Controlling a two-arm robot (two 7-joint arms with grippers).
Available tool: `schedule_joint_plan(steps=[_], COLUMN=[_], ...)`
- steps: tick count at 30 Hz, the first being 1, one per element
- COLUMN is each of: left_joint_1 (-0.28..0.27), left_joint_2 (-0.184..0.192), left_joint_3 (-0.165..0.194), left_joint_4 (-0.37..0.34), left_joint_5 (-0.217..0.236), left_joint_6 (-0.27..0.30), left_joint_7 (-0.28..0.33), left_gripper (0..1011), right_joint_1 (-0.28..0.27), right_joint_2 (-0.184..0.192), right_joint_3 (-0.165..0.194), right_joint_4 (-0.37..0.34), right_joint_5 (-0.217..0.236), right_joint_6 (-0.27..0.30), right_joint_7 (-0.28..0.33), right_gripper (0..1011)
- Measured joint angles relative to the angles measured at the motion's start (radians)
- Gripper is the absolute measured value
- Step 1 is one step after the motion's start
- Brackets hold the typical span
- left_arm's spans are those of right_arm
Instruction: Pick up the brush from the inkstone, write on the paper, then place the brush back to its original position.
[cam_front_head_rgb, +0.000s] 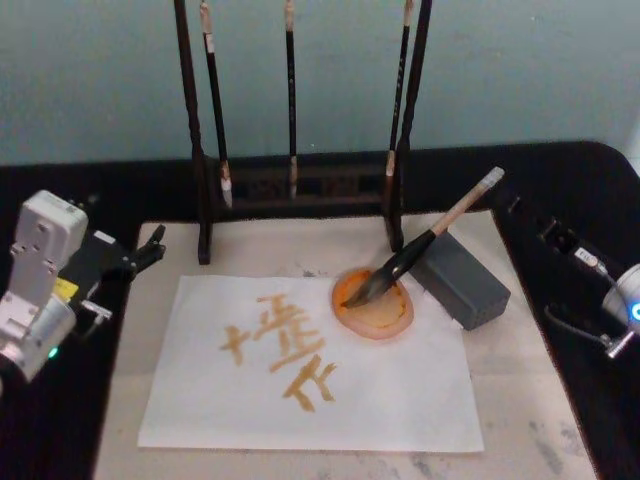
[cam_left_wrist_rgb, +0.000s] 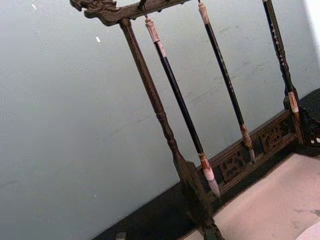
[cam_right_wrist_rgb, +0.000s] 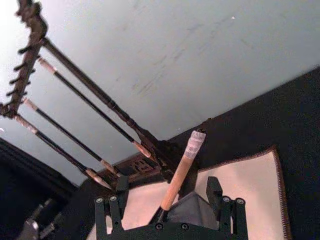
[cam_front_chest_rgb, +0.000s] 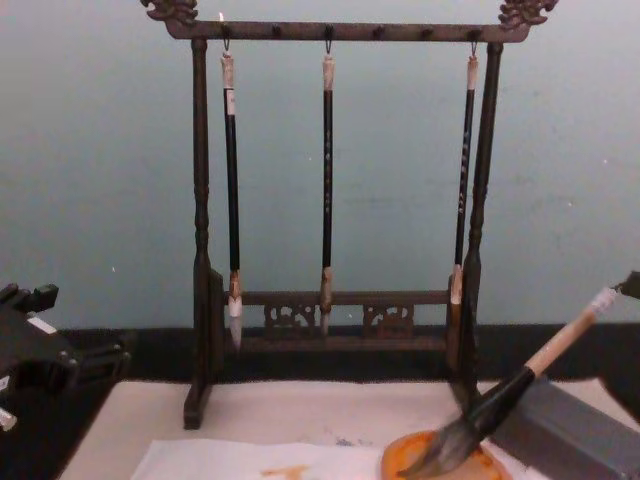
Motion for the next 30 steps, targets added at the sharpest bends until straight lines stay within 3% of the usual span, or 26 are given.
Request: schedule_joint_plan(steps=[9,18,30], left_joint_1=[0.0,0.0,0.0], left_joint_2=[0.0,0.0,0.0], left_joint_3=[0.0,0.0,0.0], left_joint_4=[0.0,0.0,0.0], left_joint_5=[0.0,0.0,0.0], left_joint_6=[0.0,0.0,0.0], left_joint_7=[0.0,0.0,0.0], left_gripper=[1010,1010,1010], right_joint_1=[0.07,0.164,0.245], right_joint_2=[-0.025,-0.061,-0.091], right_joint_3=[-0.011,-0.06,-0.107], right_joint_4=[0.09,0.222,0.328], right_joint_5=[0.077,0.083,0.085], right_joint_6=[0.066,0.054,0.02], right_joint_7=[-0.025,-0.006,0.034], right_gripper=[1000,1000,1000])
